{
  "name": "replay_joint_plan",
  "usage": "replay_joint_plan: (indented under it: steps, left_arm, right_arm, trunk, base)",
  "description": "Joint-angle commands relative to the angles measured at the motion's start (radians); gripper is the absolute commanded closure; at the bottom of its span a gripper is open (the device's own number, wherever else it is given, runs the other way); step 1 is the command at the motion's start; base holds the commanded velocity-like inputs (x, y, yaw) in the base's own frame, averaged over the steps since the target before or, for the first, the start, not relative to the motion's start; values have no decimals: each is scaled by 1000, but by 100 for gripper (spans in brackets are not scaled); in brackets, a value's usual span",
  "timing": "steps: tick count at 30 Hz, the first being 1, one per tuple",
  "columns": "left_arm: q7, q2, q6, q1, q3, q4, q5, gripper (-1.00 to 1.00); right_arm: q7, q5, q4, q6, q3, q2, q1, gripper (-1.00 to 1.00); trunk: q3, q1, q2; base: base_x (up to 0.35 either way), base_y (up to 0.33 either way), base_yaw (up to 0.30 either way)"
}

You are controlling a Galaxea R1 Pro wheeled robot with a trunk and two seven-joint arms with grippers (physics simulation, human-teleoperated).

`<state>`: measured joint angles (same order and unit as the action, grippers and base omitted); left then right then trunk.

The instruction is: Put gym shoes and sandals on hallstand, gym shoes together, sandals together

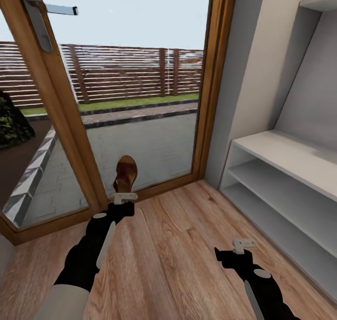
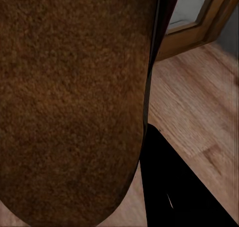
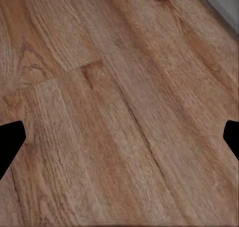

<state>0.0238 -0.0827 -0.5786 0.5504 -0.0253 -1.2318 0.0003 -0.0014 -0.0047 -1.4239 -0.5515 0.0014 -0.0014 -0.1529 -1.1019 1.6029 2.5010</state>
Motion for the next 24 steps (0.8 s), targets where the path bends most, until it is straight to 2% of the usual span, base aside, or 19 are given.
replay_joint_plan:
  steps: [1, 5, 11, 17, 24]
  left_arm:
    - [6, 0, -6, 0, 1, -1, -3, 100]
    - [5, 0, -6, 0, 1, -1, -3, 100]
    - [5, 0, -6, 0, 1, -1, -3, 100]
    - [5, 0, -6, 0, 1, -1, -3, 100]
    - [5, 0, -6, 0, 1, -1, -3, 100]
  right_arm:
    - [0, 0, -1, -5, 0, 0, -1, -100]
    - [0, 0, -2, -5, 1, 0, -1, -100]
    - [0, 0, -2, -5, 1, 0, -1, -100]
    - [0, 0, -2, -5, 0, 0, -1, -100]
    - [0, 0, -2, -5, 0, 0, -1, -100]
  trunk:
    - [0, 0, 0]
    - [0, 0, 0]
    - [0, 0, 0]
    - [0, 0, 0]
    - [0, 0, 0]
  base:
    - [0, 3, -281]
    - [0, 1, -242]
    - [0, 0, -111]
    - [0, 2, -267]
    - [105, 201, -290]
